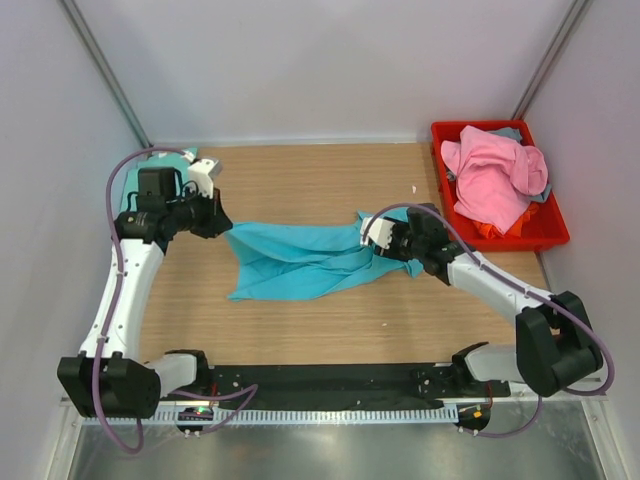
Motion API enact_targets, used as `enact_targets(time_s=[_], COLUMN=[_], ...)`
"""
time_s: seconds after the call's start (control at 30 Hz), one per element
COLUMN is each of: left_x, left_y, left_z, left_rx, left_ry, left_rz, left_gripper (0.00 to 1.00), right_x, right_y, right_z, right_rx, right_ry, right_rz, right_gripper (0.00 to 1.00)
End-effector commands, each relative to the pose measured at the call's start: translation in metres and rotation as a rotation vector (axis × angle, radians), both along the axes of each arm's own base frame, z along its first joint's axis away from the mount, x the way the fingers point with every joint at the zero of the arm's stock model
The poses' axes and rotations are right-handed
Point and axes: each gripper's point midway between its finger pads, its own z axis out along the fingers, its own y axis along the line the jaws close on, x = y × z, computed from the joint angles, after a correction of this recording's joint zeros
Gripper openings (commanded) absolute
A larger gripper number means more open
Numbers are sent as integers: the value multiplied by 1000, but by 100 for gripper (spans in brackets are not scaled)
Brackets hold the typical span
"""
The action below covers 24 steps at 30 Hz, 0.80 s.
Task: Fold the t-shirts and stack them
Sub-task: Flatten the tshirt out
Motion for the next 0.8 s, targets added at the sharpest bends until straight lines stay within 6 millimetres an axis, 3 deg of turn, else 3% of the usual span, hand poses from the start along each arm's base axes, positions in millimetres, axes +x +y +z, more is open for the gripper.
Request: enact_targets(time_s=[0.0, 0.3, 0.33, 0.43, 0.53, 0.77], left_x=[4, 4, 4, 3, 6, 5], left_y=[0, -2, -3, -4, 5, 7], left_z=[13, 12, 13, 12, 11, 14], left_rx=[-27, -44, -47, -52, -55, -58], left_ry=[-58, -46, -46, -42, -40, -48], left_rz=[0, -3, -3, -6, 23, 27], left_gripper=[0, 0, 0, 0, 0, 0], right_x=[22, 32, 34, 37, 43, 47], right_y=[11, 14, 13, 15, 18, 19], right_z=[28, 31, 31, 29, 31, 31], right_rx=[9, 2, -1, 0, 14, 12], right_ry=[-120, -141, -146, -137, -128, -99], right_rz=[37, 35, 31, 32, 16, 3], right_gripper=[50, 46, 44, 25, 18, 22])
